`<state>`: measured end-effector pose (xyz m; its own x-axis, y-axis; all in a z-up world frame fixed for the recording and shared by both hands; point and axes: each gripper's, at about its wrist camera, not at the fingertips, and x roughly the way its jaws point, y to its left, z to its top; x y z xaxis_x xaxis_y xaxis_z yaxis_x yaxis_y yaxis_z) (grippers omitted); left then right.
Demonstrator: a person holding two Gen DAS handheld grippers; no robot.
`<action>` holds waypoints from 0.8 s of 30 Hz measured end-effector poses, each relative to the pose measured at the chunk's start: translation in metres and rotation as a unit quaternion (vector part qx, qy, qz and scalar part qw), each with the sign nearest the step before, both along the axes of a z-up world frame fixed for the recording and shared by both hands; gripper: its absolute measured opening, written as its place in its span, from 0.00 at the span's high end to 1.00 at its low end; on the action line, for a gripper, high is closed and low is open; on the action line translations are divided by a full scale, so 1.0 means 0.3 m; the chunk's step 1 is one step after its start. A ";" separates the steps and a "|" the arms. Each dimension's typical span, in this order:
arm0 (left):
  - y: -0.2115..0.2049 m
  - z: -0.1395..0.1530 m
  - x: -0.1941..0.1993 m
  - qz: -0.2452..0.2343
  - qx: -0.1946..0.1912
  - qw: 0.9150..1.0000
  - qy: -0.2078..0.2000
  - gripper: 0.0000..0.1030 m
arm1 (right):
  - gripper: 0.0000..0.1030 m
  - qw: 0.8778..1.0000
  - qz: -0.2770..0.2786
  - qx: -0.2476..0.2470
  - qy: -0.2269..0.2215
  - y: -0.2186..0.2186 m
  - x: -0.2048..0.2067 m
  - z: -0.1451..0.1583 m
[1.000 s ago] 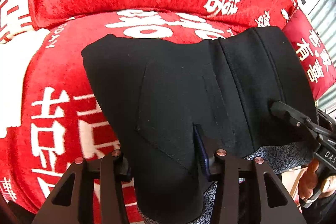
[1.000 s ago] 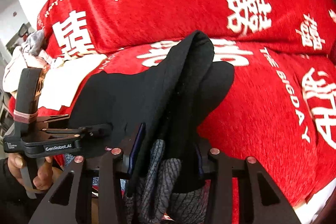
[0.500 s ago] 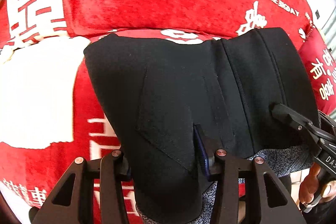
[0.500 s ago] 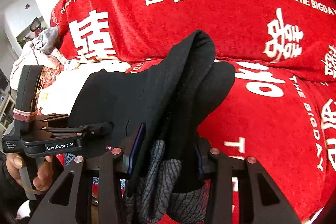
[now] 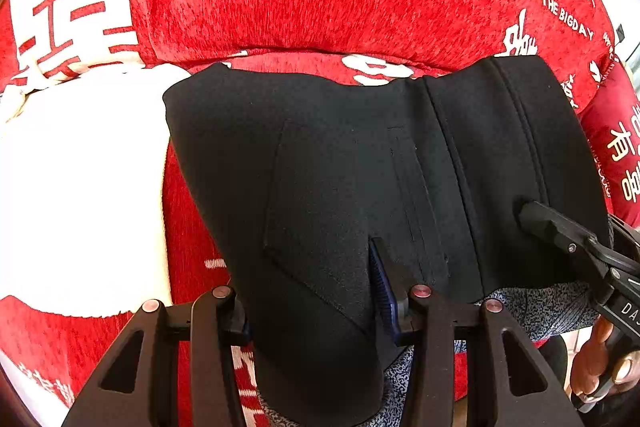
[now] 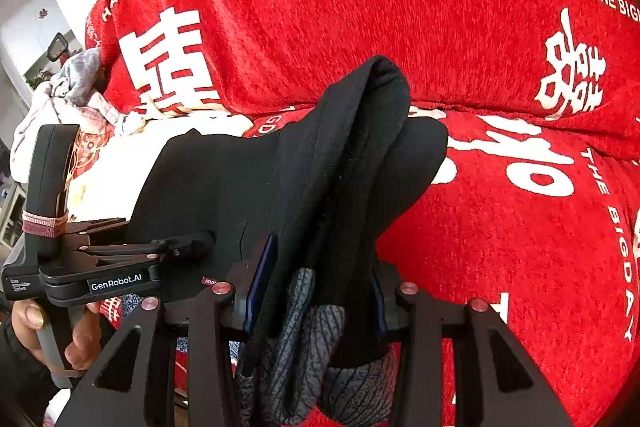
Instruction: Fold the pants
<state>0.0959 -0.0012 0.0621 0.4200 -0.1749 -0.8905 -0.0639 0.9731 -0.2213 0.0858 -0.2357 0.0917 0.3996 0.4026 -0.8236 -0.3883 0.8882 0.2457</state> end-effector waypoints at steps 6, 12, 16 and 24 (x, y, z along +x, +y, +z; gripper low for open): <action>0.009 -0.091 0.044 -0.003 -0.008 0.999 0.032 0.53 | 0.56 0.999 -0.014 -0.001 0.037 -0.003 0.042 -0.090; 0.062 -0.153 0.068 0.018 -0.034 0.998 0.041 0.26 | 0.46 0.996 -0.049 0.012 0.076 -0.073 0.106 -0.190; 0.077 -0.163 0.060 0.018 -0.038 0.998 0.037 0.17 | 0.31 0.991 -0.071 0.032 0.111 -0.119 0.134 -0.252; 0.147 -0.069 -0.029 0.061 -0.029 0.998 0.014 0.17 | 0.23 0.992 -0.106 0.017 0.070 -0.168 0.100 -0.154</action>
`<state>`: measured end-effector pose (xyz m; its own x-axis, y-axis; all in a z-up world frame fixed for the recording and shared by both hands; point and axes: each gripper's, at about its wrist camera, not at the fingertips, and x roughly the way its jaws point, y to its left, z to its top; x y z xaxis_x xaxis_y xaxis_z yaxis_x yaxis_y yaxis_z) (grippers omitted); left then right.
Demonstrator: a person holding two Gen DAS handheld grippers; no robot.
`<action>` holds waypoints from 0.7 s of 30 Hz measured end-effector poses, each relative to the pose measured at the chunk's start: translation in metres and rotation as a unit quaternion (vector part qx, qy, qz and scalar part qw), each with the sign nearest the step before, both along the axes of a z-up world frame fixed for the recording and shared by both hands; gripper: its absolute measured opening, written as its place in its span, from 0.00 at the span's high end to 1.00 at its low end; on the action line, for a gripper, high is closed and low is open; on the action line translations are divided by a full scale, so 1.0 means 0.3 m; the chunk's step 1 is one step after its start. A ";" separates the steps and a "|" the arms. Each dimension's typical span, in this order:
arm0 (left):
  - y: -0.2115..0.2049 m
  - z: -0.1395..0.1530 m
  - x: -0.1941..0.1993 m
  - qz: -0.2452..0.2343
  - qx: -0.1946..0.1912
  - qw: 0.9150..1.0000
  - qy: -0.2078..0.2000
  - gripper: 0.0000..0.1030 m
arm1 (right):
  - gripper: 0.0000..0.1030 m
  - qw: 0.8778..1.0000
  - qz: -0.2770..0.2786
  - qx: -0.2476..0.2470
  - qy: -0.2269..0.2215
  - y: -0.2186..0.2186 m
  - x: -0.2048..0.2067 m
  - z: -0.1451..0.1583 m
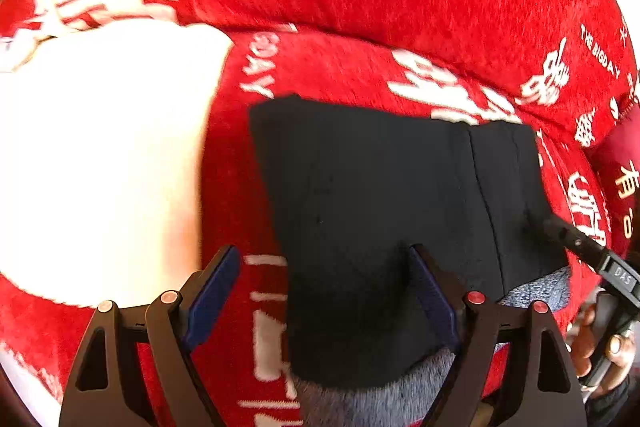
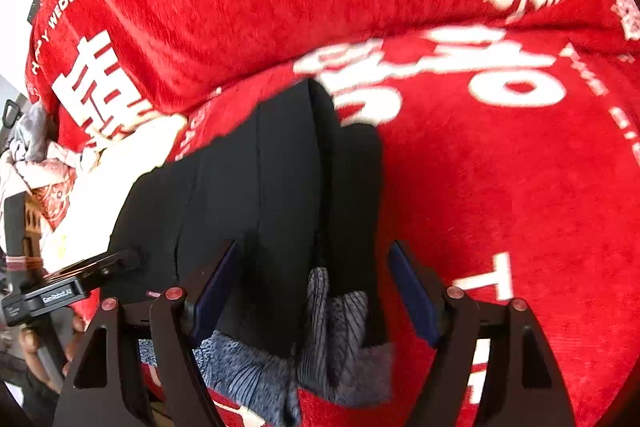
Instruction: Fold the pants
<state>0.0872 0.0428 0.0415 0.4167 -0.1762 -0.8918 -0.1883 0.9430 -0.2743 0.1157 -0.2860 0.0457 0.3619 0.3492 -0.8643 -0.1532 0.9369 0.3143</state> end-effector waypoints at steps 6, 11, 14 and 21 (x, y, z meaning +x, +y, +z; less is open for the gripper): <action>-0.047 0.110 -0.117 -0.008 -0.063 0.996 -0.068 0.17 | 0.22 0.993 0.080 -0.028 -0.076 0.113 -0.108 0.127; -0.131 0.086 -0.182 -0.047 -0.085 0.991 -0.090 0.17 | 0.22 0.982 0.170 -0.031 -0.080 0.195 -0.237 0.070; -0.161 0.045 -0.186 -0.058 -0.050 0.994 -0.081 0.17 | 0.22 0.983 0.165 -0.041 -0.069 0.185 -0.251 0.001; -0.223 -0.009 -0.188 -0.080 0.014 0.994 -0.072 0.17 | 0.20 0.984 0.160 -0.022 -0.074 0.172 -0.242 -0.041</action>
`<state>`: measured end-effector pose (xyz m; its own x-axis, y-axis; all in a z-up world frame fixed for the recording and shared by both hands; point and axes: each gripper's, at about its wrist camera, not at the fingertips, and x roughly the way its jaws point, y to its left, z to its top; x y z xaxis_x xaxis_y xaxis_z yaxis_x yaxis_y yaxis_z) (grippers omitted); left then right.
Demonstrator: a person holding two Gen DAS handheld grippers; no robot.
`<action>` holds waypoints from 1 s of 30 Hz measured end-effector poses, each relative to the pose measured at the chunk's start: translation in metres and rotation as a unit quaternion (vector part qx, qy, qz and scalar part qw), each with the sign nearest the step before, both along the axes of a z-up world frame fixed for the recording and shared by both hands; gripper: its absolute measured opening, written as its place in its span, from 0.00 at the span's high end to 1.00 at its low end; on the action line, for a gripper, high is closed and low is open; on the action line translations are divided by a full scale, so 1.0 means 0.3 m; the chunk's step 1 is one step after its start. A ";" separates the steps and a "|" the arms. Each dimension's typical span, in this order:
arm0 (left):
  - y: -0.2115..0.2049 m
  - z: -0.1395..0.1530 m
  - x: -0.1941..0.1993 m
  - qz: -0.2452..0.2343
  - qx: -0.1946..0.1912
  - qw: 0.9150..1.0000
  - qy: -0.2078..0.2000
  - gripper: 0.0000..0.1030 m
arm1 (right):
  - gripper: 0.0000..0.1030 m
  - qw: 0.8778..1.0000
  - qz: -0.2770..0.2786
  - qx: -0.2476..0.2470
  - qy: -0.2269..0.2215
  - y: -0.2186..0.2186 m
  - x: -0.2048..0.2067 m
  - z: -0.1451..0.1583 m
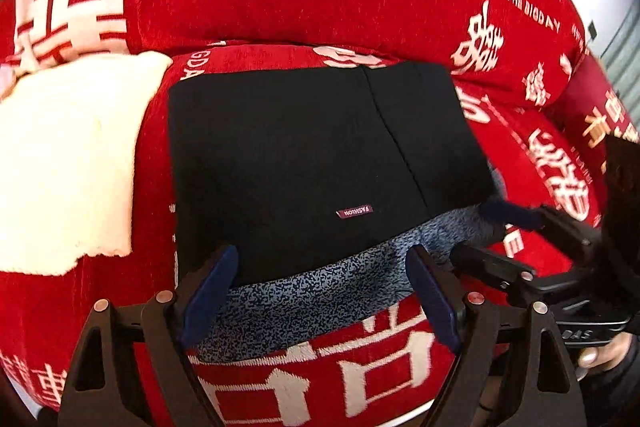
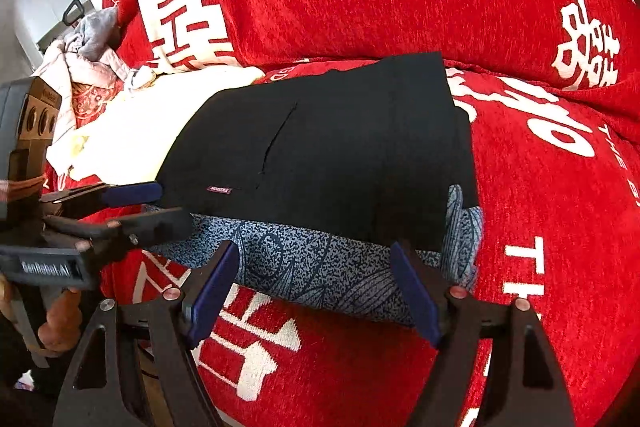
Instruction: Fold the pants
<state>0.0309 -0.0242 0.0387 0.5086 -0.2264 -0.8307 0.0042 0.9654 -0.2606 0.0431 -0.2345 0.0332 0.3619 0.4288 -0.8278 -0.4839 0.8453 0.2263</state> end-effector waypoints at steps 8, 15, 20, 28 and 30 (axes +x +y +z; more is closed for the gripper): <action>0.072 0.111 0.053 0.014 -0.050 0.998 -0.018 0.17 | 0.11 0.999 -0.016 0.039 -0.011 -0.048 0.061 0.117; 0.150 0.111 0.330 0.096 0.008 0.995 0.027 0.02 | 0.00 0.995 -0.039 0.091 -0.009 -0.019 0.339 0.163; 0.184 -0.016 0.440 0.129 0.036 0.986 0.101 0.02 | 0.00 0.989 -0.060 0.126 0.052 0.015 0.476 0.077; 0.232 -0.147 0.439 0.134 -0.017 0.981 0.142 0.00 | 0.01 0.973 -0.104 0.163 0.128 -0.029 0.544 -0.107; 0.237 -0.163 0.441 0.134 -0.025 0.980 0.144 0.00 | 0.01 0.973 -0.104 0.162 0.128 -0.027 0.546 -0.112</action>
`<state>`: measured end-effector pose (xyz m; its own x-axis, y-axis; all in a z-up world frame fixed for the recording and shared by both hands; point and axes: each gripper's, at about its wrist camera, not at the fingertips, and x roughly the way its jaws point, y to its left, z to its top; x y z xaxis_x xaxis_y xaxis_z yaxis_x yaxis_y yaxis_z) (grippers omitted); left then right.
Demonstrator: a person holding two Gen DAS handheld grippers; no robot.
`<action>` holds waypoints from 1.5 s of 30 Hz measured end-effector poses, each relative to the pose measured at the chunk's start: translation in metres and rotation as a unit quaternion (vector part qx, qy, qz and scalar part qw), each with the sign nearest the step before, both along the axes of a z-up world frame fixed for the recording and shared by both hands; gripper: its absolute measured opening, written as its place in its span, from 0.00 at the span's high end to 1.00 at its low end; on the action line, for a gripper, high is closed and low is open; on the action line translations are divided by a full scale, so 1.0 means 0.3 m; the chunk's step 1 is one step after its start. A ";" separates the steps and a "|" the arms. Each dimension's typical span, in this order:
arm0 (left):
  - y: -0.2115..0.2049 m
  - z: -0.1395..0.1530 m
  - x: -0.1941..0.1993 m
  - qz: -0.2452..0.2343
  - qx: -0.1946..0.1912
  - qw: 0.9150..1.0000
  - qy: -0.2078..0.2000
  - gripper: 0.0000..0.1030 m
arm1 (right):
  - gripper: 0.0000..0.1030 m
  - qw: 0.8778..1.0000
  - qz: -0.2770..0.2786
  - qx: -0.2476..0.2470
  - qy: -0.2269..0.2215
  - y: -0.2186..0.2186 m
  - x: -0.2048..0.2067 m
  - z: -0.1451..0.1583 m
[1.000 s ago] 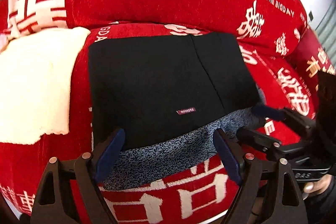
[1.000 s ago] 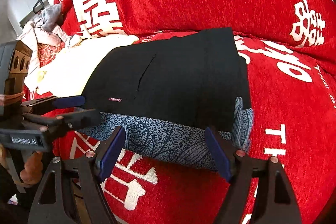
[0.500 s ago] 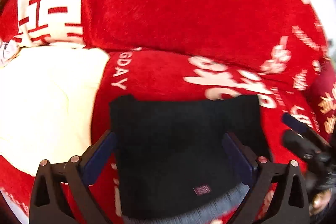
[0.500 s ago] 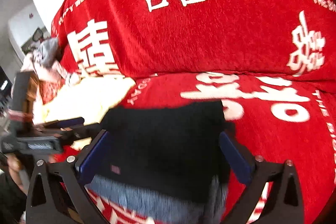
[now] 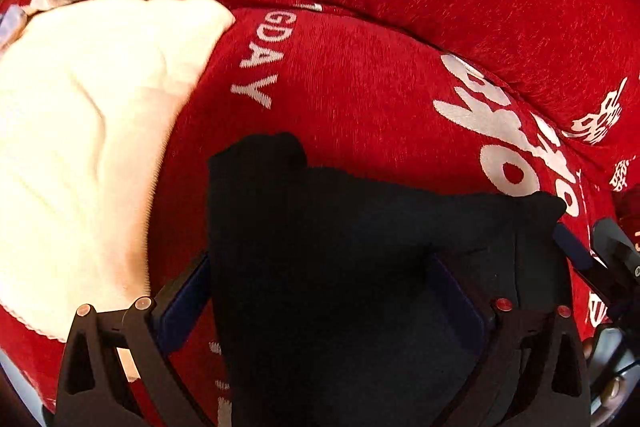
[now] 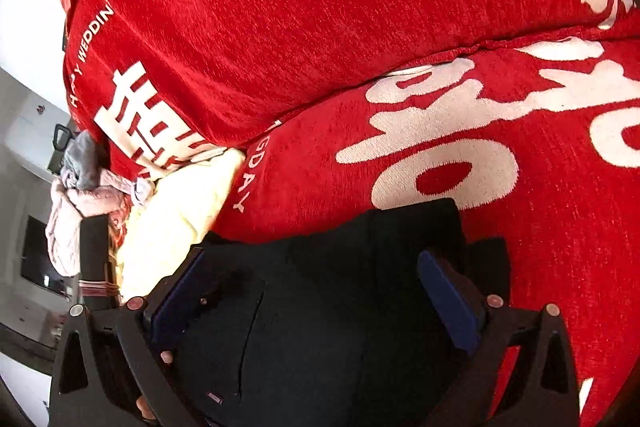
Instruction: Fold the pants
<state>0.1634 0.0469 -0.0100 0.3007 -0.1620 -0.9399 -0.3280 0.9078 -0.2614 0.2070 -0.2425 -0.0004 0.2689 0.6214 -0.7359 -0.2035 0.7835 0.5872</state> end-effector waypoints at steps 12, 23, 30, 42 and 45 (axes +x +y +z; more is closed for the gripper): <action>-0.018 0.097 -0.057 -0.012 0.042 0.998 -0.038 0.00 | 0.00 0.997 0.017 -0.053 -0.055 0.031 -0.088 0.117; -0.033 0.088 -0.328 -0.007 0.045 0.997 -0.066 0.00 | 0.01 0.991 0.081 -0.070 -0.085 0.009 -0.415 0.119; -0.026 0.130 -0.443 -0.008 0.042 0.996 -0.078 0.00 | 0.00 0.985 0.079 -0.102 -0.117 -0.067 -0.573 0.196; -0.173 0.245 -0.491 -0.021 0.100 0.988 -0.116 0.00 | 0.00 0.947 0.003 -0.275 -0.168 -0.060 -0.636 0.308; -0.184 0.246 -0.515 -0.014 0.103 0.988 -0.116 0.00 | 0.00 0.946 0.000 -0.282 -0.160 -0.039 -0.647 0.292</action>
